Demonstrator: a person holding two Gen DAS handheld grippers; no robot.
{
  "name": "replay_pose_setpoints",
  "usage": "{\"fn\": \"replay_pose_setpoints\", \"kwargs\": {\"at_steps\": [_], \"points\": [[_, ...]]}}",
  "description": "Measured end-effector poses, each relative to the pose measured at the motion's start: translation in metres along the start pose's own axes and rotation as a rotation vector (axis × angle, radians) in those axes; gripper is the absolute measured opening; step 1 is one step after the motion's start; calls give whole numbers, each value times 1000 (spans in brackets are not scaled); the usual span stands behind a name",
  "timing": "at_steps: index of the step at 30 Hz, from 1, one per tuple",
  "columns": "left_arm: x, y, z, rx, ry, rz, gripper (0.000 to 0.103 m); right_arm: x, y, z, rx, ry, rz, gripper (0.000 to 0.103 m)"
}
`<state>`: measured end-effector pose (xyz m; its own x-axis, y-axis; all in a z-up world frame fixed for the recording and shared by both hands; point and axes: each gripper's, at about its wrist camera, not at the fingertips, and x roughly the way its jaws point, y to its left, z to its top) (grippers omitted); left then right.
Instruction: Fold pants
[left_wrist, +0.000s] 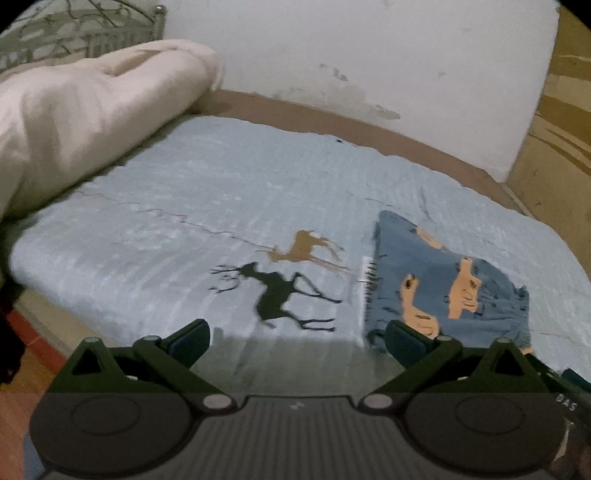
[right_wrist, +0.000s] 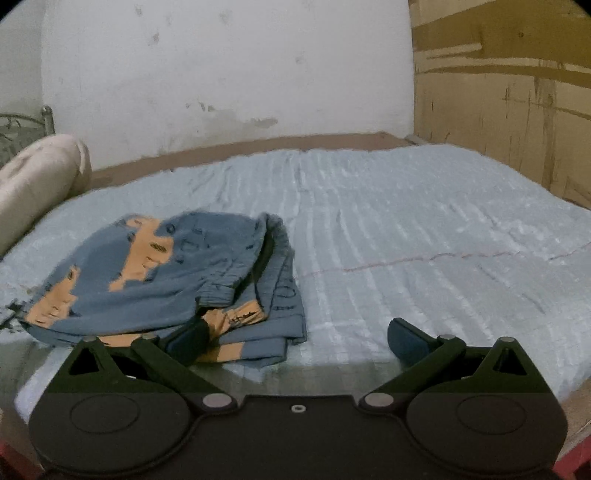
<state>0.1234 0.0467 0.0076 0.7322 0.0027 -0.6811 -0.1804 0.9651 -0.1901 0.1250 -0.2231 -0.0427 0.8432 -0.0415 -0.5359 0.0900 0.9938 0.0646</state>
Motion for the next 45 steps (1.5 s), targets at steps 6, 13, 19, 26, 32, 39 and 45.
{"fn": "replay_pose_setpoints", "kwargs": {"at_steps": [6, 13, 19, 26, 32, 39, 45], "points": [[39, -29, 30, 134, 1, -62, 102, 12, 0, 27, -31, -34, 71, 102], [125, -58, 78, 231, 42, -110, 103, 97, -3, 79, -117, 70, 195, 102], [172, -57, 77, 219, 98, -172, 103, 133, -34, 81, -25, 150, 328, 102], [157, -53, 69, 223, 41, -167, 102, 118, -46, 75, 37, 74, 377, 102], [130, -55, 64, 224, 12, -193, 102, 84, -27, 66, -27, 15, 397, 102], [115, -52, 39, 264, 20, -146, 102, 62, -17, 31, -76, 24, 302, 102], [108, -41, 23, 209, 21, -149, 102, 48, -24, 15, -30, -13, 284, 102]]}}
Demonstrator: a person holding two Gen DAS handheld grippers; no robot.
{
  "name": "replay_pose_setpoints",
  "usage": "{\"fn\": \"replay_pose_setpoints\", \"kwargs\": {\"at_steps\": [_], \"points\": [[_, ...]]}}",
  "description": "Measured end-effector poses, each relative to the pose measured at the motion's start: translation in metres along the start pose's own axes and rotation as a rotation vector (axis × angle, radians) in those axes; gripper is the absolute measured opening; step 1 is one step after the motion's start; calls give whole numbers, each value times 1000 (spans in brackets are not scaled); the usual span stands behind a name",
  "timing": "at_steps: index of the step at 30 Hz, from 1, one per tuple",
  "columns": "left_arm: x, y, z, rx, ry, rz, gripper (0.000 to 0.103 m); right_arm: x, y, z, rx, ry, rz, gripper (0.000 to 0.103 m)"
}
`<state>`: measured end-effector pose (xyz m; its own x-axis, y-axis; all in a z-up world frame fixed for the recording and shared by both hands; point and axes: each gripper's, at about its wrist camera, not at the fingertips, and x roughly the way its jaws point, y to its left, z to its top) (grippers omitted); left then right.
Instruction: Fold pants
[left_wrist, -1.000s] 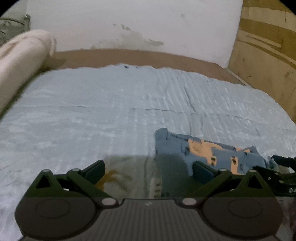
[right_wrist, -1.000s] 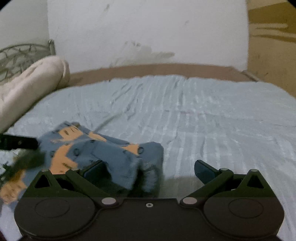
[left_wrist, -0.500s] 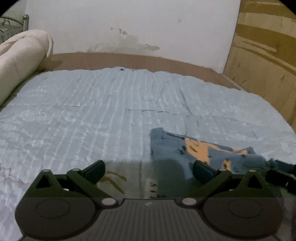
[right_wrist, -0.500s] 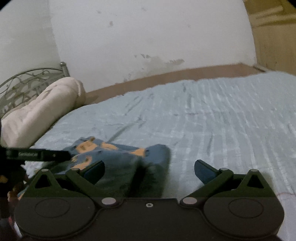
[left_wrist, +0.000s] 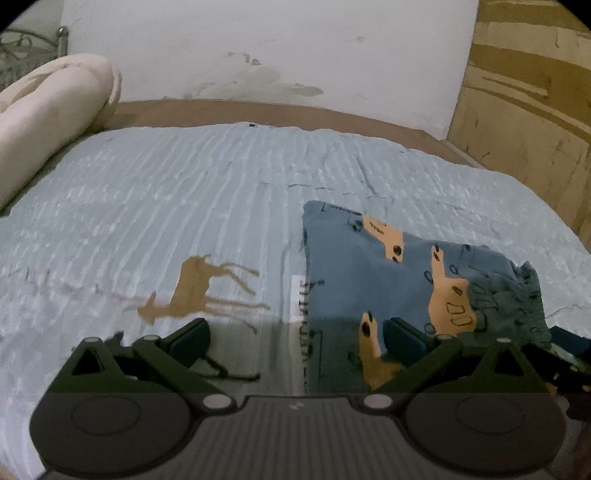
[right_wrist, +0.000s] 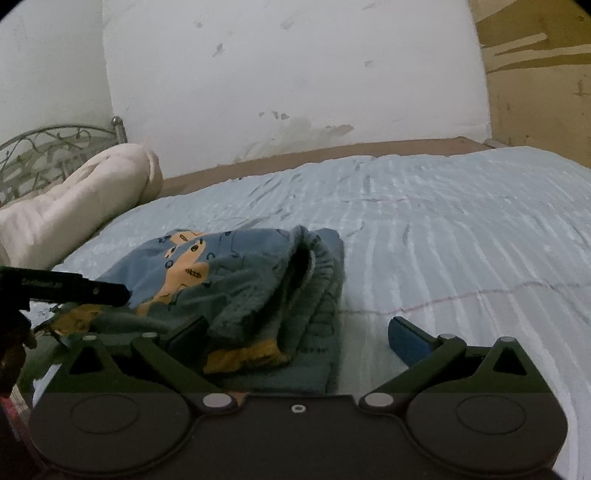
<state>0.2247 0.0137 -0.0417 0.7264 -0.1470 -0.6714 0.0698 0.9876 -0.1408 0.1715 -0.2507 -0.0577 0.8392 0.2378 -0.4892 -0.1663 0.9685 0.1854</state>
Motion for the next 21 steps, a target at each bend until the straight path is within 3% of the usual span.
{"fn": "replay_pose_setpoints", "kwargs": {"at_steps": [21], "points": [[-31, 6, -19, -48, -2, -19, 102, -27, 13, -4, 1, 36, -34, 102]]}}
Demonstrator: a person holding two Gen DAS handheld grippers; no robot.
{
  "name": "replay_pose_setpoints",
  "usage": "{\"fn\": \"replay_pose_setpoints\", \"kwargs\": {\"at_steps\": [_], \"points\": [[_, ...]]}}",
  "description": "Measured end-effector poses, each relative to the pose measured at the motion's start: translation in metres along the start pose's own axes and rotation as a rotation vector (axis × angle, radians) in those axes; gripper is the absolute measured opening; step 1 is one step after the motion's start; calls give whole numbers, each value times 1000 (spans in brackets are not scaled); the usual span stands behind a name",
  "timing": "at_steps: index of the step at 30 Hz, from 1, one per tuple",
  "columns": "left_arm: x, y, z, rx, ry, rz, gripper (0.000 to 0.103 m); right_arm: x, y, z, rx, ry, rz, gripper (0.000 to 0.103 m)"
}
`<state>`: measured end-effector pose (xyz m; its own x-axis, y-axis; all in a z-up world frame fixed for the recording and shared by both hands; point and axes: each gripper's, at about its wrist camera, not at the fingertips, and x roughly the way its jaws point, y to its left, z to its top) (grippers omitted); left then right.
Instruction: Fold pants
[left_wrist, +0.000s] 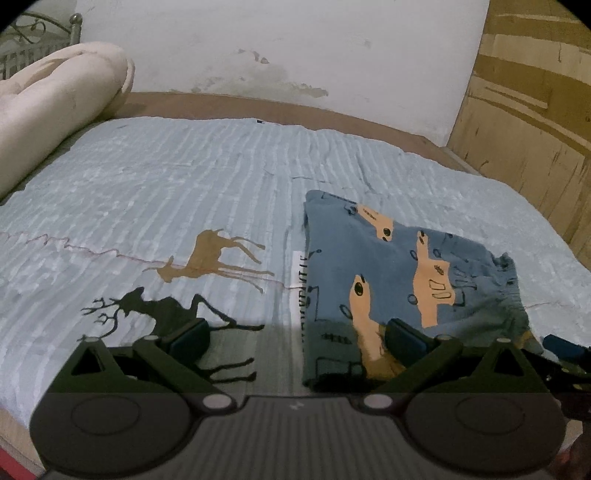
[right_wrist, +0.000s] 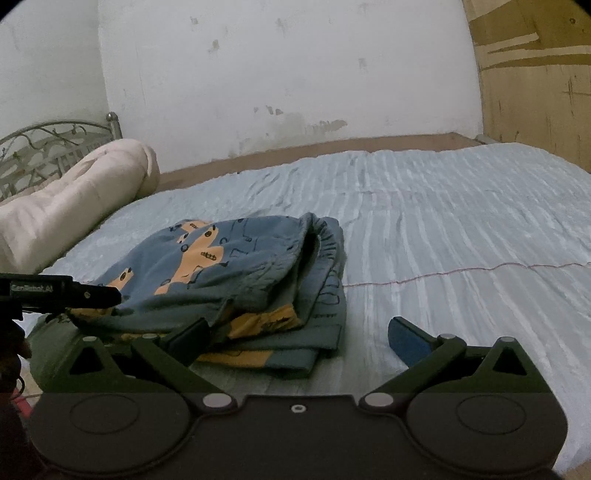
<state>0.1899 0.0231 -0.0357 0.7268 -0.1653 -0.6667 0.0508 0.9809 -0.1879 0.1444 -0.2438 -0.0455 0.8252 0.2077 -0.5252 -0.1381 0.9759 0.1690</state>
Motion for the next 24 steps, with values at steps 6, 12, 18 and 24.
{"fn": "replay_pose_setpoints", "kwargs": {"at_steps": [6, 12, 18, 24], "points": [[-13, 1, -7, 3, -4, 7, 102, -5, 9, 6, -22, 62, -60, 102], [-22, 1, -3, 1, -16, 6, 102, -13, 12, 10, -20, 65, -78, 102], [-11, 2, 16, 15, -24, -16, 102, -14, 14, 24, -53, 35, -40, 102], [14, -5, 25, 38, 20, -26, 102, 8, 5, 47, -80, 20, 31, 102]]}}
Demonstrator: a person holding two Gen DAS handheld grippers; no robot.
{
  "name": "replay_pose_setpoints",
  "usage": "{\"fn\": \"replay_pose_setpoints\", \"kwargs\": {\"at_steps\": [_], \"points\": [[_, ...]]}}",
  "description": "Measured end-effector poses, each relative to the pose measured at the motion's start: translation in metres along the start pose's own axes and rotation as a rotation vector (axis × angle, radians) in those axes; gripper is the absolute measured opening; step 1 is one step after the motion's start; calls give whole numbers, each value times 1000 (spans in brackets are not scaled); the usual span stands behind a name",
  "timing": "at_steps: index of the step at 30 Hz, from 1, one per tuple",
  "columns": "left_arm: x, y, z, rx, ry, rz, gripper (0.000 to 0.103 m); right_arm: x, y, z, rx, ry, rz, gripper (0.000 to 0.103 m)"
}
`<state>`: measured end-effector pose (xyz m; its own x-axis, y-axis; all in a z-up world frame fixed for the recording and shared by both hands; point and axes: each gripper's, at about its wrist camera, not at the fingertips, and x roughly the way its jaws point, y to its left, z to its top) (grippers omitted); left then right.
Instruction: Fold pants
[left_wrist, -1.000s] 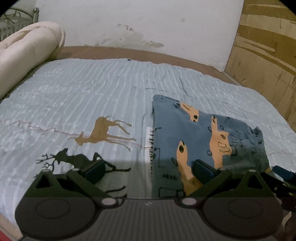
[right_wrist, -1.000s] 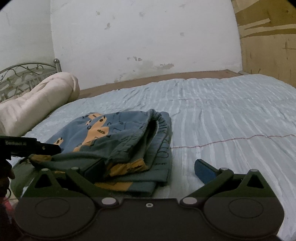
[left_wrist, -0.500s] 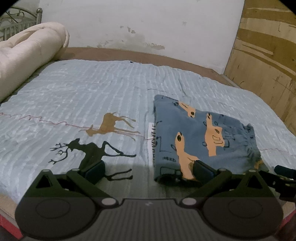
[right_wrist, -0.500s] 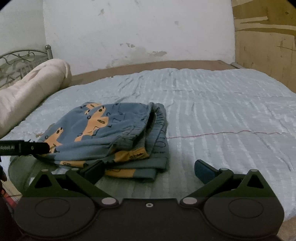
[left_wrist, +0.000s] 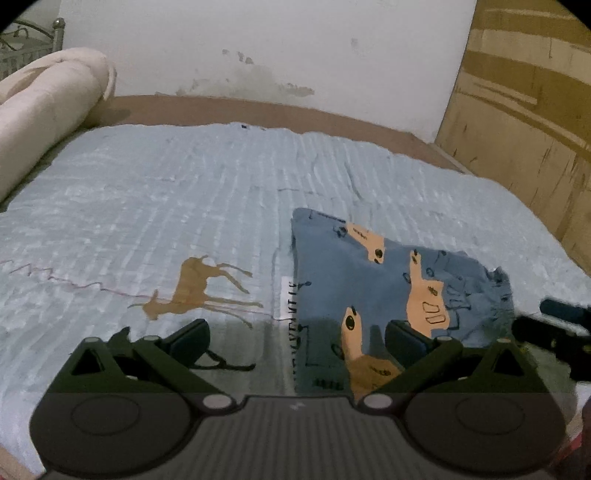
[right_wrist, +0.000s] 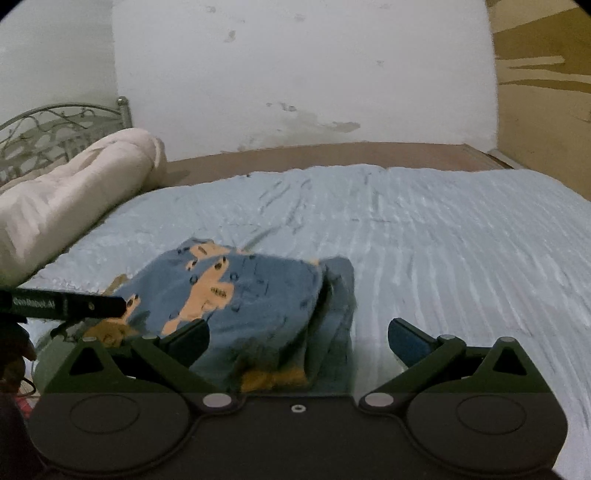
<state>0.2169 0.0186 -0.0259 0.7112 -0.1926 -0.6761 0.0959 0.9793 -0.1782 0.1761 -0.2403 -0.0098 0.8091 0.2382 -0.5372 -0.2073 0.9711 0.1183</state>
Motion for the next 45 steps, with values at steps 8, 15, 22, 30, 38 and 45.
{"fn": "replay_pose_setpoints", "kwargs": {"at_steps": [8, 15, 22, 30, 38, 45], "points": [[14, -9, -1, 47, 24, 0, 102, 47, -40, 19, 5, 18, 117, 102], [18, -9, -1, 46, 27, -8, 102, 78, -64, 26, 53, 85, 210, 102], [21, -10, 0, 45, 29, -9, 102, 91, -66, 24, 70, 133, 240, 102], [22, -11, 0, 44, 31, -12, 102, 91, -66, 22, 97, 126, 309, 102], [23, -9, 0, 44, 34, -20, 102, 87, -60, 18, 102, 114, 342, 100], [19, -4, 4, 9, 30, -48, 89, 86, -64, 15, 136, 98, 347, 74]]}}
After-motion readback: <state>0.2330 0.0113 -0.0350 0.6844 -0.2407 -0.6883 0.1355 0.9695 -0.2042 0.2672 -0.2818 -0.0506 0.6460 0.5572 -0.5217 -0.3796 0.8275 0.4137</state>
